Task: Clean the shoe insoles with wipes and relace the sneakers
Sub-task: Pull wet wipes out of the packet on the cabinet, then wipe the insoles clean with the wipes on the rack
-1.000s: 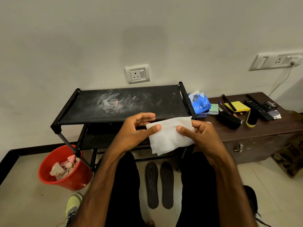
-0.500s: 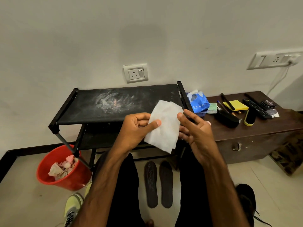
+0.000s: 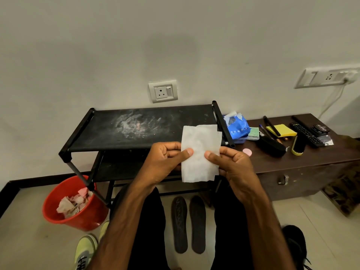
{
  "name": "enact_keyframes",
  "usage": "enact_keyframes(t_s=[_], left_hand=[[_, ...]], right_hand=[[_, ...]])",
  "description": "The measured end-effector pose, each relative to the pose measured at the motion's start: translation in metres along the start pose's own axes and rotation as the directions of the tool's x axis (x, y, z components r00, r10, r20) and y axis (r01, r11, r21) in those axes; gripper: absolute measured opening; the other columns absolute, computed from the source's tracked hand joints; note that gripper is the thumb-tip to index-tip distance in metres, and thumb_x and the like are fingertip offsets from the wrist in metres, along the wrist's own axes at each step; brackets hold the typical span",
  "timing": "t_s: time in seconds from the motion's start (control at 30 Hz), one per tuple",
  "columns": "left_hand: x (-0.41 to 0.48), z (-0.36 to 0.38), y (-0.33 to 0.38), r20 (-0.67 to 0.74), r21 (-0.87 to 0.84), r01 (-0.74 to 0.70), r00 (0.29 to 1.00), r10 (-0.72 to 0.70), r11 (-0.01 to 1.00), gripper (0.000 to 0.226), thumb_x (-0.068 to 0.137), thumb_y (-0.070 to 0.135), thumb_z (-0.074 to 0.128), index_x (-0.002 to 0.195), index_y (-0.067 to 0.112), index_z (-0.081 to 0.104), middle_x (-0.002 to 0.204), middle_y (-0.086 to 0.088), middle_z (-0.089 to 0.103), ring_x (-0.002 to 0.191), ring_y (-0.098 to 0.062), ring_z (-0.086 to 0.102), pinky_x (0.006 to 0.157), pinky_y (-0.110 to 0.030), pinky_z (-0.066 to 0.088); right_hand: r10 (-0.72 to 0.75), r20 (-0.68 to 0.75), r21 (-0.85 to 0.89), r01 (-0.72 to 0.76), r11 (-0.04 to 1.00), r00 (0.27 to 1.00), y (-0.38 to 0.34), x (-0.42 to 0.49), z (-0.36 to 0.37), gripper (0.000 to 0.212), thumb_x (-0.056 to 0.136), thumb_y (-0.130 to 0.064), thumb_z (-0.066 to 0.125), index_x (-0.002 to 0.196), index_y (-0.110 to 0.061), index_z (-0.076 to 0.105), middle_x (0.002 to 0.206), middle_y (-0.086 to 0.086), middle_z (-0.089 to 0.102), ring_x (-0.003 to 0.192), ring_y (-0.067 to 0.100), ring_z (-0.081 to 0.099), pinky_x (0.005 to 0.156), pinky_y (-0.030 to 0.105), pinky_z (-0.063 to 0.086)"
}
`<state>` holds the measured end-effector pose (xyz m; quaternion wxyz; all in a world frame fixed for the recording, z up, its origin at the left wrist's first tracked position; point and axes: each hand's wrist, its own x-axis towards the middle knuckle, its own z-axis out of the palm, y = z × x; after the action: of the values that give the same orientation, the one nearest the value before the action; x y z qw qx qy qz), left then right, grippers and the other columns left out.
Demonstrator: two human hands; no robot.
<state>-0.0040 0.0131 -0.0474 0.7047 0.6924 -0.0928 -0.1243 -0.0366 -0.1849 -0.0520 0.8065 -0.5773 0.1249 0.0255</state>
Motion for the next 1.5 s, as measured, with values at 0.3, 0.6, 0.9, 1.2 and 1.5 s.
enact_keyframes(t_s=[0.3, 0.6, 0.9, 1.2, 1.5], left_hand=[[0.005, -0.005, -0.004, 0.004, 0.035, -0.091, 0.996, 0.091, 0.995, 0.018, 0.090, 0.006, 0.071, 0.108, 0.001, 0.073, 0.102, -0.014, 0.077, 0.097, -0.028, 0.074, 0.080, -0.037, 0.060], [0.005, -0.011, -0.004, 0.073, 0.115, -0.194, 0.980, 0.187, 0.974, 0.018, 0.090, -0.014, 0.061, 0.088, -0.007, 0.076, 0.107, -0.010, 0.077, 0.107, -0.023, 0.072, 0.088, -0.030, 0.058], [0.005, -0.010, -0.004, 0.157, 0.154, -0.141, 0.981, 0.117, 0.978, 0.036, 0.082, 0.002, 0.042, 0.090, -0.005, 0.077, 0.109, -0.012, 0.075, 0.108, -0.027, 0.070, 0.091, -0.046, 0.058], [0.013, -0.004, -0.028, -0.056, 0.348, -0.150, 0.982, 0.180, 0.925, 0.022, 0.086, -0.002, 0.071, 0.097, 0.015, 0.078, 0.092, 0.002, 0.078, 0.085, -0.018, 0.075, 0.083, -0.033, 0.060], [0.032, 0.047, -0.116, 0.191, 0.640, 0.222, 0.882, -0.432, 0.736, 0.009, 0.090, 0.008, 0.068, 0.093, 0.012, 0.075, 0.083, -0.004, 0.076, 0.068, -0.011, 0.072, 0.063, -0.022, 0.056]], right_hand=[[-0.160, 0.042, -0.123, 0.164, 0.979, 0.986, -0.002, -0.001, -0.007, 0.020, 0.085, 0.001, 0.072, 0.097, -0.015, 0.073, 0.094, -0.003, 0.080, 0.089, 0.013, 0.076, 0.069, 0.023, 0.061], [-0.216, 0.352, -0.363, 0.345, 0.866, 0.911, 0.002, 0.002, -0.026, 0.024, 0.090, 0.015, 0.061, 0.082, -0.001, 0.077, 0.109, -0.008, 0.077, 0.109, 0.009, 0.071, 0.085, 0.019, 0.057], [-0.180, 0.346, -0.118, 0.233, 0.965, 0.921, 0.001, 0.003, -0.031, 0.034, 0.086, 0.007, 0.066, 0.118, 0.002, 0.055, 0.129, 0.009, 0.070, 0.125, 0.022, 0.064, 0.107, 0.034, 0.050], [-0.230, 0.067, -0.546, 0.229, 0.806, 0.971, 0.011, 0.008, -0.030, 0.012, 0.087, -0.015, 0.079, 0.084, -0.026, 0.077, 0.082, 0.000, 0.076, 0.071, 0.009, 0.069, 0.065, 0.029, 0.059], [-0.198, -0.146, -0.543, 0.089, 0.835, 0.969, 0.043, 0.031, -0.035, 0.006, 0.086, -0.025, 0.077, 0.085, -0.019, 0.077, 0.076, 0.000, 0.076, 0.074, 0.022, 0.075, 0.071, 0.052, 0.062]])
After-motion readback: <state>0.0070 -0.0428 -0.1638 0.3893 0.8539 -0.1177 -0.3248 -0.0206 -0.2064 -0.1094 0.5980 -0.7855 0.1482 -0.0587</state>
